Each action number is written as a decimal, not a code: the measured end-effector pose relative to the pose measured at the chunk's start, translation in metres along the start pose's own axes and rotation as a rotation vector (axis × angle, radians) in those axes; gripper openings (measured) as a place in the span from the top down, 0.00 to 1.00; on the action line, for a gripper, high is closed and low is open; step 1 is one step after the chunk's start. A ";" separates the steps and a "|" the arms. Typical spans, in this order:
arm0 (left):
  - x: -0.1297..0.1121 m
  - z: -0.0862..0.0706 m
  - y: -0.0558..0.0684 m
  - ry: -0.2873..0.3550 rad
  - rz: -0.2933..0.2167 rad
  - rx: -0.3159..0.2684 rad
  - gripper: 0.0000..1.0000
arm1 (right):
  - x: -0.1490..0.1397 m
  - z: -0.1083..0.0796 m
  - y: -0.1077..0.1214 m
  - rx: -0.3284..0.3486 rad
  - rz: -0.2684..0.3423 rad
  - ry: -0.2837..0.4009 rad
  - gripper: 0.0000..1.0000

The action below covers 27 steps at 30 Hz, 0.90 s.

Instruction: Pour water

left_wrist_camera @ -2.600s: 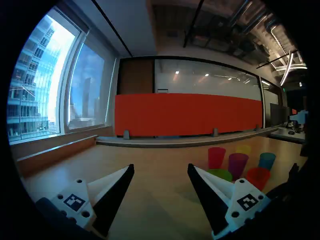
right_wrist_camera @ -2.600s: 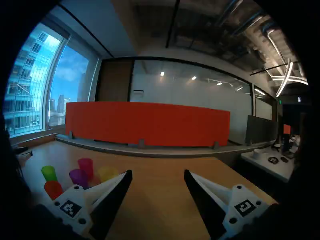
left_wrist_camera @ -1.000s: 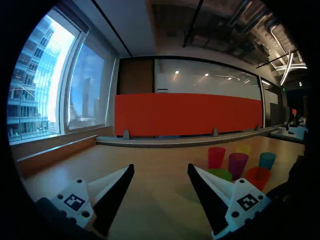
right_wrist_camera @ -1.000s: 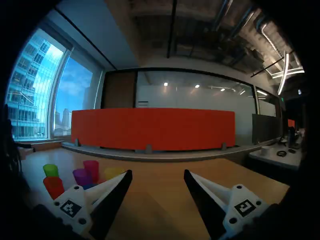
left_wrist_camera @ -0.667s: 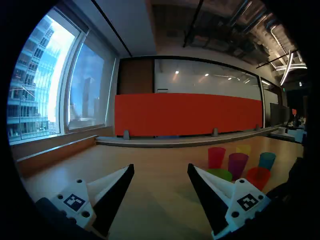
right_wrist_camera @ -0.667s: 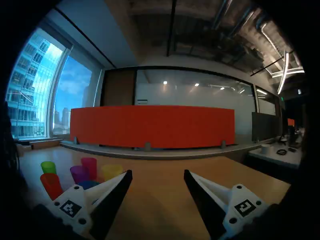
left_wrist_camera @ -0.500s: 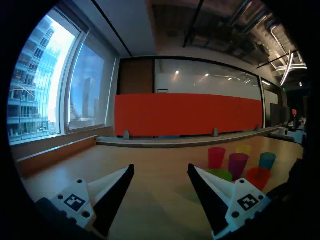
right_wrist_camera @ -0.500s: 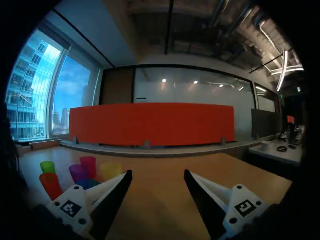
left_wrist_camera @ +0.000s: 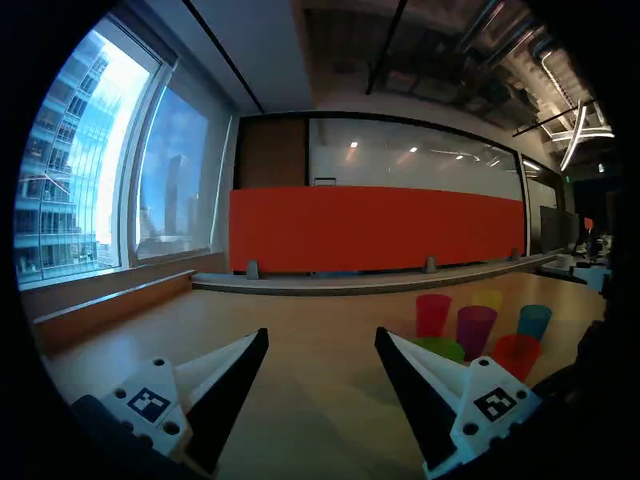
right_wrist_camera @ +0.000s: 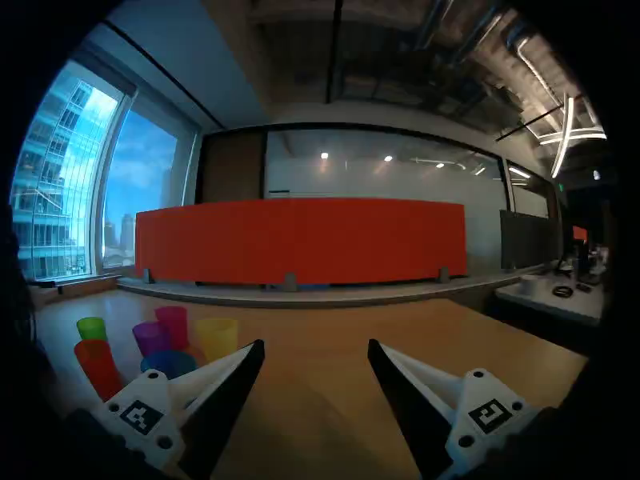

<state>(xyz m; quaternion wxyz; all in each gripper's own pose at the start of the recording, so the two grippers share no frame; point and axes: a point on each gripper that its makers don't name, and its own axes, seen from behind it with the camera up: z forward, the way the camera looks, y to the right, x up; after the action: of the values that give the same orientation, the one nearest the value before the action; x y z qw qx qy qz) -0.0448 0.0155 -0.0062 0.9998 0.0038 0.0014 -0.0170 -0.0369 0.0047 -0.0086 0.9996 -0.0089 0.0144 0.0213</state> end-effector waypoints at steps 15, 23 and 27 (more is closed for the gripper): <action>0.000 0.000 0.000 0.000 0.000 0.000 0.01 | 0.000 -0.001 0.000 -0.005 -0.008 0.000 0.00; 0.000 0.000 0.000 0.000 0.000 0.000 0.01 | -0.001 0.000 0.000 -0.004 -0.007 -0.001 0.00; 0.000 0.000 0.000 0.000 0.000 0.000 0.01 | -0.001 0.000 0.000 -0.005 -0.007 -0.001 0.00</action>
<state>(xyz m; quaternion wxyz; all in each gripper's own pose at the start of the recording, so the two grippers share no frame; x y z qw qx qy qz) -0.0445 0.0155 -0.0062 0.9998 0.0039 0.0013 -0.0172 -0.0381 0.0048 -0.0087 0.9997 -0.0114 0.0138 0.0178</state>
